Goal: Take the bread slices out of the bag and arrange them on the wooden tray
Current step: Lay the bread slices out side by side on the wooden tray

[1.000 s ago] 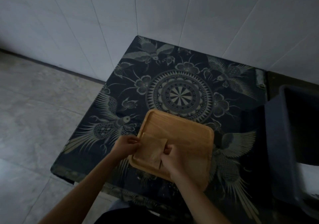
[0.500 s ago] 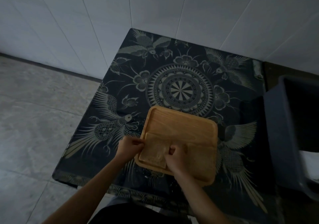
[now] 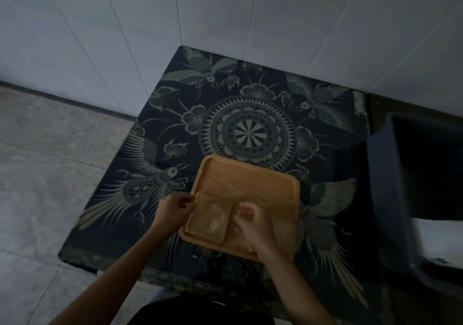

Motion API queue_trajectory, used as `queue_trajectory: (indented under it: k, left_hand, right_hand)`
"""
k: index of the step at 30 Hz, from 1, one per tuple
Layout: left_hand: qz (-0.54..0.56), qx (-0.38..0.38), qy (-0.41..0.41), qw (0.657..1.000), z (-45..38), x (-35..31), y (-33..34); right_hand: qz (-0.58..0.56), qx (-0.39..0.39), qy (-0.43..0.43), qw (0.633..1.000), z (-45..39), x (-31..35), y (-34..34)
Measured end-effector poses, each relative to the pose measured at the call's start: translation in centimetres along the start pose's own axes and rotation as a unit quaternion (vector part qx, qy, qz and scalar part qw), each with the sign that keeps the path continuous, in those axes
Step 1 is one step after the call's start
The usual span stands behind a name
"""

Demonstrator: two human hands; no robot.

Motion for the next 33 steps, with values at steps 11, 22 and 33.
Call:
queue_trajectory:
  k: [11,22,33]
  left_hand:
    - [0.038,0.109,0.012,0.993,2.5,-7.8,9.5]
    - [0.073,0.057,-0.040,0.995,6.0,-8.0,14.7]
    - [0.214,0.068,-0.119,0.967,5.3,-7.6,13.6]
  right_hand:
    - [0.028,-0.121,-0.002,0.992,0.3,-3.0,-12.3]
    - [-0.037,-0.031,0.102,0.994,0.4,-7.2,-12.5]
    - [-0.078,0.035,0.131,0.988,0.1,-4.9,-12.4]
Point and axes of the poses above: each hand's wrist, its own z-axis away from the middle knuckle, its own y-axis out of the palm, x = y × z, the point moved 3 cm from there along -z, towards the middle knuckle, and after that the axes turned 1 degree about x, right-handed, at the moved point
